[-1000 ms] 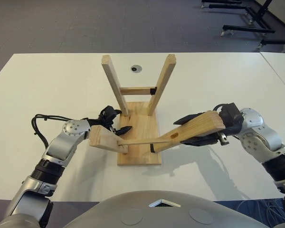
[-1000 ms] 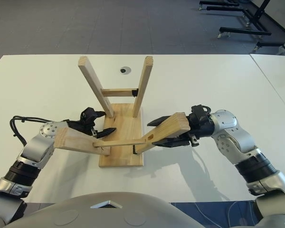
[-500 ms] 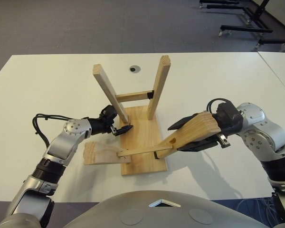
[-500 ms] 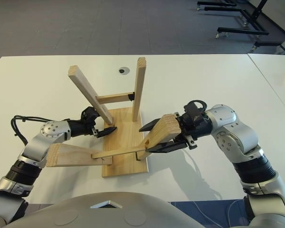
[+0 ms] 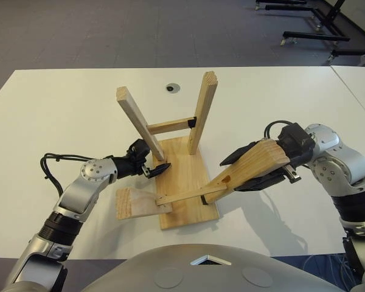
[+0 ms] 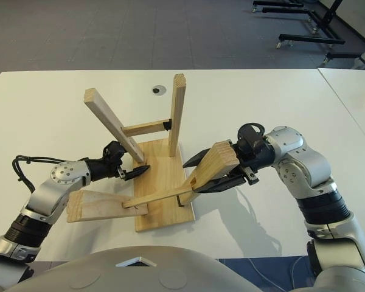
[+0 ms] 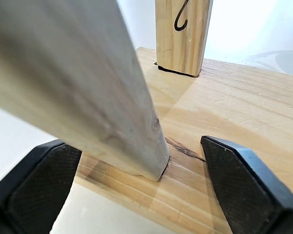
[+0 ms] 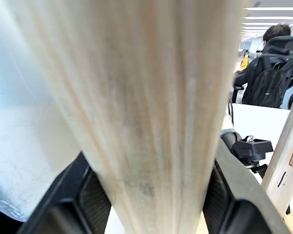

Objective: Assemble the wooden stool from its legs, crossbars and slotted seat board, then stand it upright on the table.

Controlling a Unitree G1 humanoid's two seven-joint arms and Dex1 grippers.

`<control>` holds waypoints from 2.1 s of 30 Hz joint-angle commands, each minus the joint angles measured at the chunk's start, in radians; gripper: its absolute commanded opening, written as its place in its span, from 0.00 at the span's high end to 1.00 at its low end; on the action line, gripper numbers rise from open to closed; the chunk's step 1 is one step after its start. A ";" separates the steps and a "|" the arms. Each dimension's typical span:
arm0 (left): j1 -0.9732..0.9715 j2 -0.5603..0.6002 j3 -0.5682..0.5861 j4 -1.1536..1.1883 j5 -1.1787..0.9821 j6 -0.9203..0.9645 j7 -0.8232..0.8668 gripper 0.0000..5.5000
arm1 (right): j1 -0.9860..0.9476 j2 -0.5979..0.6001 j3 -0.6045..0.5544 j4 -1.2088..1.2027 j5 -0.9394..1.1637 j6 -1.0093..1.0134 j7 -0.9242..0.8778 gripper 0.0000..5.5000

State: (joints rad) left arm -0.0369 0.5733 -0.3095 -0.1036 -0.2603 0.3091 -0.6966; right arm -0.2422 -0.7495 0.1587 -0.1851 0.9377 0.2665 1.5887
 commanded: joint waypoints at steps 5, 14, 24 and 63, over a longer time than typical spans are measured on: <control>0.038 0.064 -0.057 0.128 0.101 0.091 -0.030 0.21 | 0.013 0.088 -0.002 -0.096 -0.050 0.000 -0.031 0.61; 0.035 0.063 -0.056 0.142 0.104 0.088 -0.040 0.21 | 0.049 0.135 -0.013 -0.146 -0.119 0.005 -0.106 0.61; 0.039 0.071 -0.046 0.147 0.098 0.085 -0.033 0.21 | 0.011 0.271 -0.034 -0.052 -0.234 -0.058 -0.223 0.61; 0.073 0.060 -0.052 0.129 0.117 0.092 0.002 0.21 | 0.221 0.166 -0.069 -0.203 -0.209 -0.114 -0.174 0.62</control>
State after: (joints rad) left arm -0.0619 0.6128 -0.2783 -0.0638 -0.2303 0.3069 -0.6799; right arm 0.0083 -0.5900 0.0858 -0.4209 0.7647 0.1508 1.4398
